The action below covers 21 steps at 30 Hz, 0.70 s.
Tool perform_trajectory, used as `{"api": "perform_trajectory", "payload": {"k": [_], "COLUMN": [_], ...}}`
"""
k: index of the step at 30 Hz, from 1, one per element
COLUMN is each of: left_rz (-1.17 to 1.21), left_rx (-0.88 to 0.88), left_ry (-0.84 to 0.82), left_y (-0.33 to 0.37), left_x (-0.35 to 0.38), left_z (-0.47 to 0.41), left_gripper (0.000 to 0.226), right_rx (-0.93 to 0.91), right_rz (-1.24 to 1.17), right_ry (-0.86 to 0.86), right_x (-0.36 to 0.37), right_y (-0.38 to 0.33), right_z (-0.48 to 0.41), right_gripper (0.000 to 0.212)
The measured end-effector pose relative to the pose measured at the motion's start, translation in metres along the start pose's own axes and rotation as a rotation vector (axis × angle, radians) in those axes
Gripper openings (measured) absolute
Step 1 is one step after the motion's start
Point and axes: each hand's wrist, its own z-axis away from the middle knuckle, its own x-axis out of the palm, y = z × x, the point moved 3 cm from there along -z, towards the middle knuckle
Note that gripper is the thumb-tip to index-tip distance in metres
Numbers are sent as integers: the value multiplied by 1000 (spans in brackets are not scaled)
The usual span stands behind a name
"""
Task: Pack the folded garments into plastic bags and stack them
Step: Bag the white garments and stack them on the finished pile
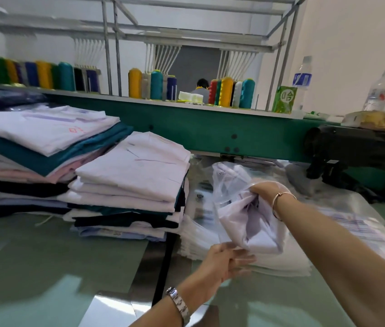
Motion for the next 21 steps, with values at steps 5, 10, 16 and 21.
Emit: {"api": "perform_trajectory", "payload": {"k": [5, 10, 16, 21], "left_rz": [-73, -547, -1208, -1339], "left_rx": [-43, 263, 773, 788], "left_ry": [50, 358, 526, 546], "left_y": [7, 44, 62, 57], "left_x": [-10, -45, -53, -57], "left_z": [2, 10, 21, 31], "left_gripper": [25, 37, 67, 29], "right_rx": [-97, -215, -227, -453], "right_rz": [171, 518, 228, 423], "right_ry": [-94, -55, 30, 76], "right_x": [16, 10, 41, 102], "right_y": [-11, -23, -17, -31], "right_z": [-15, -6, -5, -17], "right_gripper": [30, 34, 70, 62]}}
